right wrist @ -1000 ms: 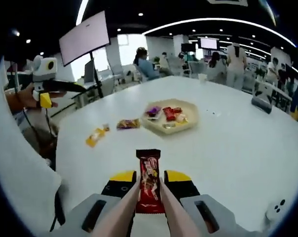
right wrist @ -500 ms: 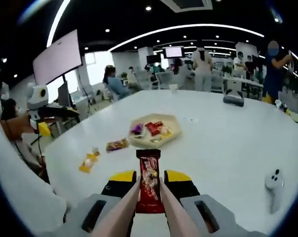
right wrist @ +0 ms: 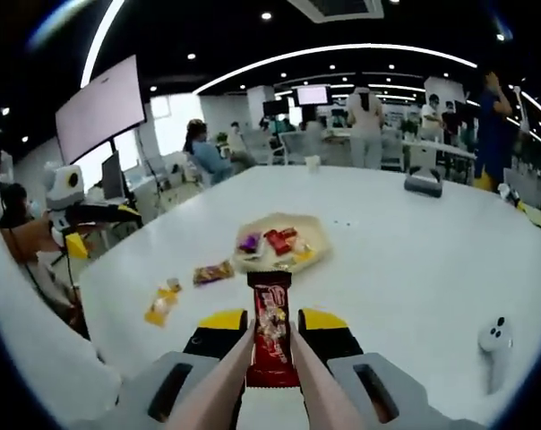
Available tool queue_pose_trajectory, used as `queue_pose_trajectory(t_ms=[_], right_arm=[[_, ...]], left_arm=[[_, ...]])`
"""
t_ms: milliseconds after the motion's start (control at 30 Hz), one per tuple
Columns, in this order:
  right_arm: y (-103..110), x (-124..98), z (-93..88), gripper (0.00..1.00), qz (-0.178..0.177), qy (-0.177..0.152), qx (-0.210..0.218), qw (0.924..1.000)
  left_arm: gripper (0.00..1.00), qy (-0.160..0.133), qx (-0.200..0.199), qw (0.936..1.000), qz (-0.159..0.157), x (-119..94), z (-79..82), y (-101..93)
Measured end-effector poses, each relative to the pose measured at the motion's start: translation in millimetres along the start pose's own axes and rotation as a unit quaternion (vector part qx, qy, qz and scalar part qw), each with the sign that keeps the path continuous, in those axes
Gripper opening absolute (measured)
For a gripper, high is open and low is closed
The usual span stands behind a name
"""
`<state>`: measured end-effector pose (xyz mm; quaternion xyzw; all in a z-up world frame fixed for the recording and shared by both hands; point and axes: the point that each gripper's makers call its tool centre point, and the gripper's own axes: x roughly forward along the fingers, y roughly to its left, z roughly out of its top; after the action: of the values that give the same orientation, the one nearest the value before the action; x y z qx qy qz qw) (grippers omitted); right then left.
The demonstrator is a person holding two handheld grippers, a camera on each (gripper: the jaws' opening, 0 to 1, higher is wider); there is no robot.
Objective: Place the target food into the container with the food tongs after gripping and lifting it, then release it inside without dropping or visibly crushing the food.
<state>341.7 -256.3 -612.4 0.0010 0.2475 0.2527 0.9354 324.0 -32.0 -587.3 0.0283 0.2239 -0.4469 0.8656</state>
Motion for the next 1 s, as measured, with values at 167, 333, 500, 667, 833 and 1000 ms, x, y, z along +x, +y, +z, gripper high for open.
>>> queue_pose_trajectory(t_ms=[167, 333, 500, 667, 833, 1000], right_arm=[[0.7, 10.1, 11.3, 0.21, -0.002, -0.004, -0.005, 1.0], [3.5, 43.9, 42.1, 0.21, 0.008, -0.005, -0.02, 0.9998], [1.4, 72.4, 66.4, 0.21, 0.016, -0.007, -0.033, 0.9993], [-2.2, 110.9, 96.7, 0.21, 0.023, -0.008, -0.058, 0.998], [-2.1, 138.7, 113.8, 0.22, 0.036, -0.005, -0.07, 0.9969], [-0.3, 159.6, 119.5, 0.22, 0.051, 0.009, -0.091, 0.9945]], left_arm=[[0.89, 0.0, -0.004, 1.0, 0.006, -6.3, -2.6, 6.3], [0.89, 0.0, -0.012, 0.9998, 0.018, -19.5, -9.6, 20.1], [0.89, -0.003, -0.02, 0.9993, 0.031, -29.5, -12.1, 28.2], [0.89, -0.009, -0.028, 0.9982, 0.052, -42.7, -13.0, 37.1], [0.9, -0.008, -0.022, 0.9979, 0.06, -49.2, -13.3, 41.1], [0.89, -0.007, 0.003, 0.9969, 0.079, -54.1, -9.8, 45.8]])
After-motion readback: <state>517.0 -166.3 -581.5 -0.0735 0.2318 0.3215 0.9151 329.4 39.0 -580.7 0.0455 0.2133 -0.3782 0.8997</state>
